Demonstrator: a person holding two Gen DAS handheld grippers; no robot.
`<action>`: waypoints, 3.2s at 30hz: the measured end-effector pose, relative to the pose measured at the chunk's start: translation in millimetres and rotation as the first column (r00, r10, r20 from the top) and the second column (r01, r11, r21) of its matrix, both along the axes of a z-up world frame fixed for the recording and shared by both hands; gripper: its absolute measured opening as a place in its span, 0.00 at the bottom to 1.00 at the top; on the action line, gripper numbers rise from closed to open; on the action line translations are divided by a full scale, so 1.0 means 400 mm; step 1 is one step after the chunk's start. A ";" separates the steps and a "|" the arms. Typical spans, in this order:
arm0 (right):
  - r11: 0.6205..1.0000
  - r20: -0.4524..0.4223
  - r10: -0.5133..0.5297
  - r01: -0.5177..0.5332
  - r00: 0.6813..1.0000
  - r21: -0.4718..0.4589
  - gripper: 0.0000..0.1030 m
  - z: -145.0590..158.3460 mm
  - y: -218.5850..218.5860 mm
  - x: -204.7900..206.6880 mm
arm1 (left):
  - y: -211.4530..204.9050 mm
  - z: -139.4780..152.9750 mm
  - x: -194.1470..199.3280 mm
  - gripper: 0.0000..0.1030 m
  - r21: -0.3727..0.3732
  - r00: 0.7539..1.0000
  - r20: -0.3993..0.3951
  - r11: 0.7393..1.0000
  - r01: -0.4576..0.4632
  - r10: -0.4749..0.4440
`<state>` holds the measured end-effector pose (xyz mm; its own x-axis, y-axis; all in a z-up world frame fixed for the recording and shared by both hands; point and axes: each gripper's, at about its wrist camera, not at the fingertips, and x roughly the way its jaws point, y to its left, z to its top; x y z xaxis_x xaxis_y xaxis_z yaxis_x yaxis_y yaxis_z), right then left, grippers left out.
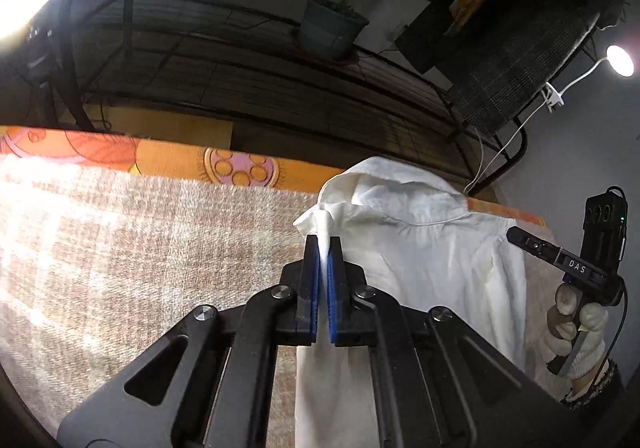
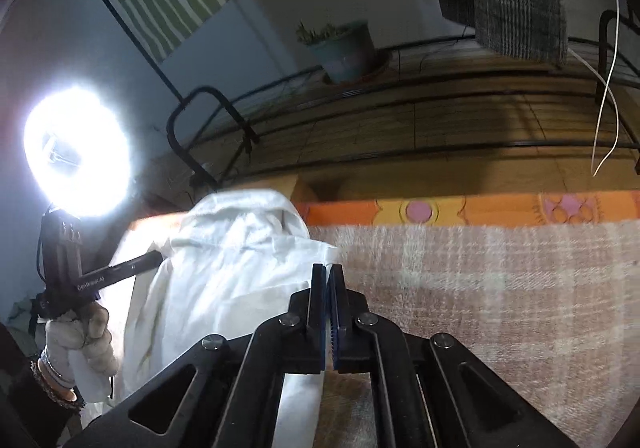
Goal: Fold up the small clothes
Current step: 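Lift the held end over the rest of the shirt and open both tools, then pinch and straighten the folded shirt's edges with both tools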
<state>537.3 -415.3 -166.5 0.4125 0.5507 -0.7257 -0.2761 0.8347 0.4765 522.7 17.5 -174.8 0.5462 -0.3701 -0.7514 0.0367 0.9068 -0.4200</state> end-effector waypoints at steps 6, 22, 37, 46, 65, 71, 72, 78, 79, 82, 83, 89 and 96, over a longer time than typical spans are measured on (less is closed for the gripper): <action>1.000 0.058 -0.013 0.013 0.998 0.012 0.00 0.086 -0.003 -0.039 | 0.004 0.094 -0.060 0.00 -0.007 0.998 0.059 1.000 0.016 -0.015; 1.000 0.171 0.016 -0.015 0.985 -0.002 0.00 0.354 -0.041 -0.370 | -0.012 0.288 -0.413 0.00 0.081 0.984 0.162 0.994 0.067 -0.079; 0.995 0.124 0.045 -0.034 0.991 -0.096 0.00 0.318 -0.041 -0.721 | -0.029 0.223 -0.753 0.00 0.136 0.989 0.108 0.987 0.082 -0.097; 0.984 0.088 0.077 -0.062 0.993 -0.165 0.00 0.236 -0.022 -0.841 | -0.057 0.152 -0.889 0.00 0.255 0.982 0.076 0.956 0.147 -0.171; 0.999 -0.079 -0.042 0.043 0.996 0.014 0.38 0.187 -0.113 -0.916 | 0.096 0.101 -0.920 0.32 -0.148 0.993 -0.107 0.988 0.041 -0.057; 0.993 -0.201 -0.074 0.091 0.977 0.079 0.38 0.104 -0.101 -0.872 | 0.090 0.012 -0.878 0.00 -0.349 0.979 -0.200 0.937 -0.027 -0.046; 0.992 -0.208 -0.068 0.089 0.976 0.094 0.34 0.096 -0.098 -0.869 | 0.092 -0.001 -0.873 0.00 -0.363 0.975 -0.217 0.931 -0.043 -0.040; 0.963 -0.201 -0.009 0.062 0.980 0.261 0.00 0.123 -0.085 -0.879 | 0.127 0.038 -0.891 0.00 -0.415 0.980 -0.199 0.908 -0.057 -0.029; 0.958 -0.176 0.010 0.041 0.984 0.285 0.00 0.146 -0.080 -0.888 | 0.129 0.045 -0.894 0.00 -0.400 0.981 -0.190 0.915 -0.049 -0.031; 0.952 -0.191 0.015 0.044 0.982 0.302 0.00 0.140 -0.079 -0.898 | 0.119 0.019 -0.890 0.00 -0.273 0.974 -0.223 0.961 -0.036 -0.027; 0.960 -0.213 0.008 0.053 0.977 0.277 0.00 0.121 -0.078 -0.894 | 0.115 0.001 -0.887 0.00 -0.245 0.971 -0.238 0.969 -0.034 -0.026; 0.997 -0.269 -0.013 0.034 0.963 0.074 0.00 0.065 -0.045 -0.888 | 0.062 0.027 -0.897 0.01 -0.090 0.976 -0.205 0.994 0.058 -0.075; 0.992 -0.109 -0.043 0.030 0.993 -0.119 0.16 0.197 -0.029 -0.893 | 0.077 0.145 -0.909 0.01 0.115 0.996 -0.084 0.993 0.037 -0.027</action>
<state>180.3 -426.9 -87.6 0.3441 0.4457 -0.8264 -0.1953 0.8949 0.4013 159.3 48.5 -116.7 0.4705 -0.2938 -0.8320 0.0362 0.9486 -0.3145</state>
